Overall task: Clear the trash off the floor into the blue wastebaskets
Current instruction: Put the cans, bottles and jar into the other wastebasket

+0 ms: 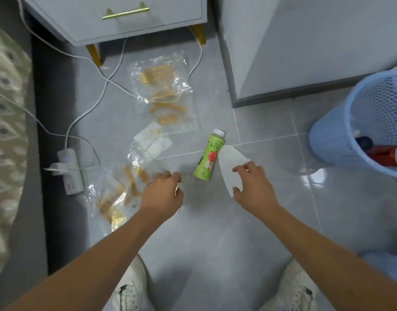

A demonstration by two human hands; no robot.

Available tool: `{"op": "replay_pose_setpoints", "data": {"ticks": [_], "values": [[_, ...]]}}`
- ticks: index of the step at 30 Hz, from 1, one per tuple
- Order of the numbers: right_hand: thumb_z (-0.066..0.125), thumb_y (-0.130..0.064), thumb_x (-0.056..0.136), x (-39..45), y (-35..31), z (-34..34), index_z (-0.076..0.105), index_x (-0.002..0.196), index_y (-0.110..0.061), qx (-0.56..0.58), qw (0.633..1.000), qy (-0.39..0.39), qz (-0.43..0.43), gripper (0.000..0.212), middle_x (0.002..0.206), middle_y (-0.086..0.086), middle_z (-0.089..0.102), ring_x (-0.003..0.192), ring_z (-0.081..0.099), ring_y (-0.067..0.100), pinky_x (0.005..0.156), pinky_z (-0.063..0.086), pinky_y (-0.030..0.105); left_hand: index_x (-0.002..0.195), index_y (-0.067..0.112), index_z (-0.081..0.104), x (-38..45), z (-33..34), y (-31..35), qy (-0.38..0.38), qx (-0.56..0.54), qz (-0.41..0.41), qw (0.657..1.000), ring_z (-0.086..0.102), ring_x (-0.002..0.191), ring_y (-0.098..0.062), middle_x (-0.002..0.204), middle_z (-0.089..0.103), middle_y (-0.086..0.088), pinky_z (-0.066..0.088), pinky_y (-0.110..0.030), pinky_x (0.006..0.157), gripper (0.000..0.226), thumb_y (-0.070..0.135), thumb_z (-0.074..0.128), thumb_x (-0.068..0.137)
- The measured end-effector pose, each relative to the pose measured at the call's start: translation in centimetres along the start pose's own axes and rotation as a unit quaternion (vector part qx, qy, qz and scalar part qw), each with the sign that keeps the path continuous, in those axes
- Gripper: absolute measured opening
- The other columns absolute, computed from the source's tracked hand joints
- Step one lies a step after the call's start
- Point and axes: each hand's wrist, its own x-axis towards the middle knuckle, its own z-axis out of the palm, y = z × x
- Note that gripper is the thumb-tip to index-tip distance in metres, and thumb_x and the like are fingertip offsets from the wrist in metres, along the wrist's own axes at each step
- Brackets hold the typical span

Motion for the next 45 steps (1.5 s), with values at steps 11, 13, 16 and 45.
{"op": "replay_pose_setpoints", "data": {"ticks": [11, 13, 16, 45], "values": [[0.078, -0.027, 0.082, 7.1, 0.6, 6.8, 0.032, 0.154, -0.037, -0.095, 0.995, 0.002, 0.027, 0.085, 0.152, 0.005, 0.031, 0.130, 0.035, 0.036, 0.082, 0.055, 0.047, 0.139, 0.016, 0.049, 12.6, 0.2, -10.7, 0.134, 0.046, -0.049, 0.989, 0.044, 0.124, -0.033, 0.134, 0.049, -0.011, 0.046, -0.047, 0.090, 0.052, 0.042, 0.057, 0.095], [0.078, -0.028, 0.082, 7.7, 1.0, 7.1, 0.039, 0.149, -0.035, -0.112, 0.993, 0.022, 0.017, 0.078, 0.145, 0.006, 0.035, 0.122, 0.039, 0.034, 0.072, 0.054, 0.042, 0.140, 0.015, 0.049, 15.3, 0.1, -11.0, 0.097, 0.060, -0.069, 0.991, 0.043, 0.127, -0.033, 0.136, 0.048, -0.011, 0.044, -0.048, 0.095, 0.059, 0.050, 0.059, 0.093], [0.078, -0.028, 0.082, 8.1, 1.6, 7.0, 0.047, 0.137, -0.029, -0.101, 0.994, 0.030, 0.019, 0.063, 0.132, 0.006, 0.039, 0.111, 0.045, 0.031, 0.063, 0.047, 0.035, 0.135, 0.012, 0.051, 17.4, 0.8, -10.5, 0.078, 0.077, -0.094, 0.990, 0.049, 0.120, -0.034, 0.128, 0.048, -0.013, 0.045, -0.048, 0.093, 0.067, 0.055, 0.069, 0.086], [0.070, -0.023, 0.080, -8.3, 1.4, -4.2, 0.068, 0.067, -0.004, 0.228, 0.941, 0.235, 0.080, 0.023, 0.083, 0.001, 0.052, 0.061, 0.053, 0.019, 0.062, 0.047, 0.035, 0.109, 0.004, 0.074, -0.7, -2.6, 7.8, 0.090, -0.145, 0.270, 0.948, 0.061, 0.101, -0.019, 0.115, 0.055, 0.000, 0.049, -0.025, 0.085, 0.047, -0.010, 0.051, 0.070]]}}
